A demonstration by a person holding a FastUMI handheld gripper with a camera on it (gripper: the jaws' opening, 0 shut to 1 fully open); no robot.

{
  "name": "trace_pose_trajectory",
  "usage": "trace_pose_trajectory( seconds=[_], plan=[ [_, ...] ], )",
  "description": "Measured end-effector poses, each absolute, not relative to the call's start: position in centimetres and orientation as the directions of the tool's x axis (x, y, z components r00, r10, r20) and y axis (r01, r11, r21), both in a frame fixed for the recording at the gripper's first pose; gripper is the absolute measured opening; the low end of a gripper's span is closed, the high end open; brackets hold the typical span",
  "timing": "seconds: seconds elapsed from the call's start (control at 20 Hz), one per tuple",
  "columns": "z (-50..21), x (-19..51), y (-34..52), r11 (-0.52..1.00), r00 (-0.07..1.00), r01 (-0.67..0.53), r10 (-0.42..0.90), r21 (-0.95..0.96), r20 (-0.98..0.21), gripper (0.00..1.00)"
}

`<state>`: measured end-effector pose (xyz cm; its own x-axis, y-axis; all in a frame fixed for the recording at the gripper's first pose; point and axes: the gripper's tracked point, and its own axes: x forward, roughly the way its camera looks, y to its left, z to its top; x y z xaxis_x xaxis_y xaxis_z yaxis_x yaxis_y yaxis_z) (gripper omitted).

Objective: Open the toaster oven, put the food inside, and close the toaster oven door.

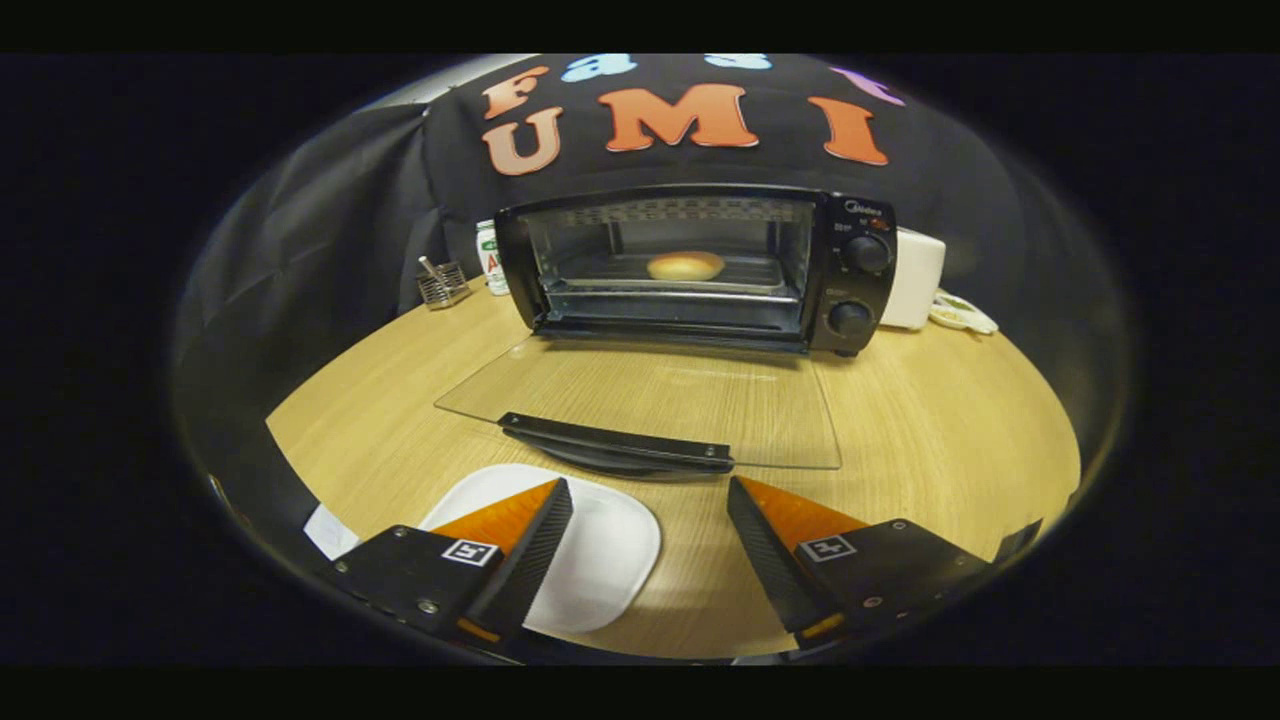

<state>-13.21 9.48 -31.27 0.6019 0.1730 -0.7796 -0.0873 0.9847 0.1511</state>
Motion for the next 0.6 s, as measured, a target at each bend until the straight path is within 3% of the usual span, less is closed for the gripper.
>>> trace_pose_trajectory(
  seconds=[0.6],
  plan=[
    [-25.8, -10.4, 9.3, 0.986, 0.671, -0.112, 0.169, 0.126, -0.722, 0.91]
  ],
)
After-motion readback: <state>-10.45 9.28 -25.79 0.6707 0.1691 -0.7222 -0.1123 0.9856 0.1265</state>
